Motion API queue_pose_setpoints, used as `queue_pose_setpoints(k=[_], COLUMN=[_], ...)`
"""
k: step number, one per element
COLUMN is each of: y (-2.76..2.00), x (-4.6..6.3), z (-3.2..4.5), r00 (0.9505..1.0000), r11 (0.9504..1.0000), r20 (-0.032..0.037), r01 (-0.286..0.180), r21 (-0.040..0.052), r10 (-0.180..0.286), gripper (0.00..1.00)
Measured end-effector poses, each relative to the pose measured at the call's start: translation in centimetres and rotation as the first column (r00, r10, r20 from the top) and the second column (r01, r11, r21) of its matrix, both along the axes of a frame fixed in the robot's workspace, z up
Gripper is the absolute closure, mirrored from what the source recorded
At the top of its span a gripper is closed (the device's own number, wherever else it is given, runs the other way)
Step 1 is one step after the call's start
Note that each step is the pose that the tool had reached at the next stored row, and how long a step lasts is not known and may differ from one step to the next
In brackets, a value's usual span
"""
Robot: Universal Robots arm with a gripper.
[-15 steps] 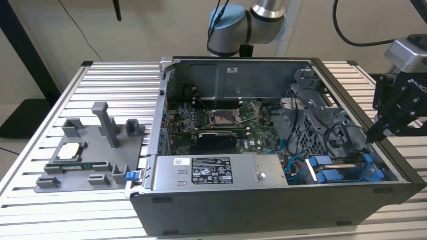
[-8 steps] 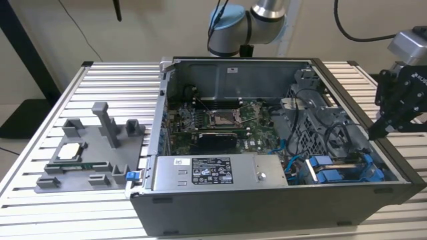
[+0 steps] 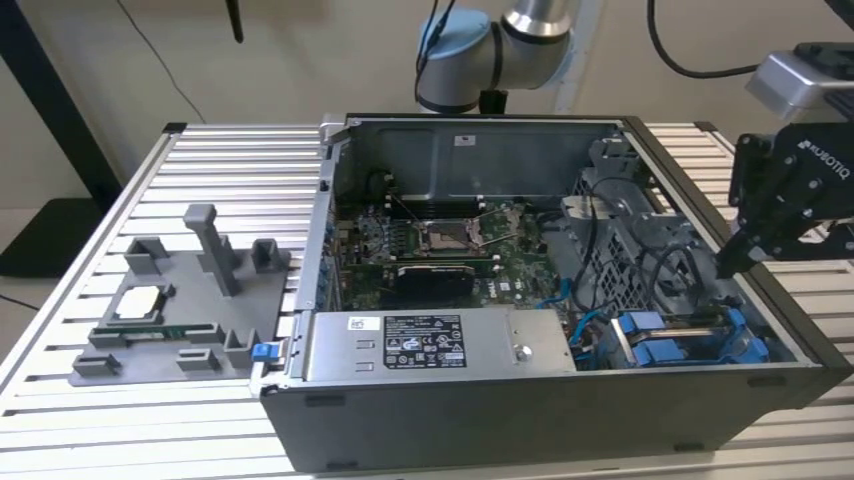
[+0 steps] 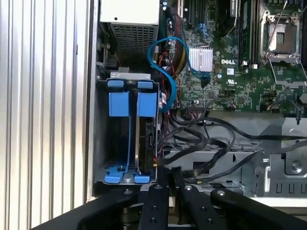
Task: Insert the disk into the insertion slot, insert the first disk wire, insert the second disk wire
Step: 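Insert the second disk wire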
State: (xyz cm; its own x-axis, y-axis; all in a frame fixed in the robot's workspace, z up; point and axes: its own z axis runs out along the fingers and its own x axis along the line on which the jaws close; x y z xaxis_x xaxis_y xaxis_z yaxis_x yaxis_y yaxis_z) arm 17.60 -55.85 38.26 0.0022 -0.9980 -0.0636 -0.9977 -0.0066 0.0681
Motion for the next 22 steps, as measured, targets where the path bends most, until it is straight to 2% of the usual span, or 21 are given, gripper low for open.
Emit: queue_pose_setpoints(k=[9, 11, 16, 18, 22], y=[0.00, -0.01, -0.11, -0.34, -1.38], x=[-3.1, -3.5, -3.8, -3.9, -3.9], z=[0.31, 0.12, -0.78, -1.12, -1.87], r00=[1.0000, 1.0000, 1.0000, 1.0000, 1.0000], r11=[1.0000, 1.0000, 1.0000, 1.0000, 1.0000], r20=[0.0005, 0.0005, 0.0005, 0.0004, 0.0011], r01=[0.000, 0.000, 0.000, 0.001, 0.005], r21=[-0.0002, -0.0013, -0.0027, -0.0030, -0.0026], r10=[0.000, 0.000, 0.000, -0.001, -0.005], gripper=[1.00, 1.00, 1.00, 1.00, 1.00])
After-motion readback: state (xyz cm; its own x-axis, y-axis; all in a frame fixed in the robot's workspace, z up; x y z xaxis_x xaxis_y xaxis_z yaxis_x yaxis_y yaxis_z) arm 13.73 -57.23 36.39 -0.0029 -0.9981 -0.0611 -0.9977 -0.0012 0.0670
